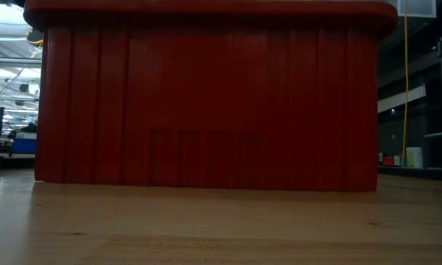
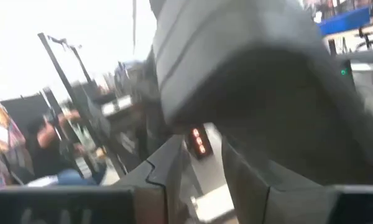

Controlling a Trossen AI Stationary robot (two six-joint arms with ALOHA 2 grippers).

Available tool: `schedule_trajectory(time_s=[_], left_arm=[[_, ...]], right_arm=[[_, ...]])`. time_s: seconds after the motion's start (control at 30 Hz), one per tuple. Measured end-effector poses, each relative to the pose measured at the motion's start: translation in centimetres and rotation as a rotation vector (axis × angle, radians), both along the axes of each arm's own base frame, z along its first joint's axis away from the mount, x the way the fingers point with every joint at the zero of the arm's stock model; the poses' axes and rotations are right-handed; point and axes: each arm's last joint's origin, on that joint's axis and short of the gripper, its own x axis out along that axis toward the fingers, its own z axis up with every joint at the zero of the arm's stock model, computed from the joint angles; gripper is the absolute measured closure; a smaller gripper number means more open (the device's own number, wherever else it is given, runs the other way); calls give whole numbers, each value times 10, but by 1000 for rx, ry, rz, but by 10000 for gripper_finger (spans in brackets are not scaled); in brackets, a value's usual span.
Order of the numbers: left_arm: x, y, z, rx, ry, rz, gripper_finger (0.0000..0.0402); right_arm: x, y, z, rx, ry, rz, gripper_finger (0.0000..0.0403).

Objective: Pick and place slides into bin
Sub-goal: Put the right black slide into the bin

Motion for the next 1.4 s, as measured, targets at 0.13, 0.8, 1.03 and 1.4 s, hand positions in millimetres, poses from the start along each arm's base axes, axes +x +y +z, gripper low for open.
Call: schedule_trajectory(time_s=[0.13, 0.8, 1.03, 1.4], left_arm=[[1, 0, -1, -1, 5, -14, 339], [6, -7, -1, 16, 24, -54, 342], [8, -9, -2, 10, 36, -78, 342], [14, -13, -5, 21, 66, -115, 344]], right_arm=[[0, -4, 5, 18, -78, -5, 289], [2, -4, 9, 50, -172, 7, 289], [1, -3, 11, -3, -185, 38, 292], [1, 0, 12, -36, -184, 119, 385]])
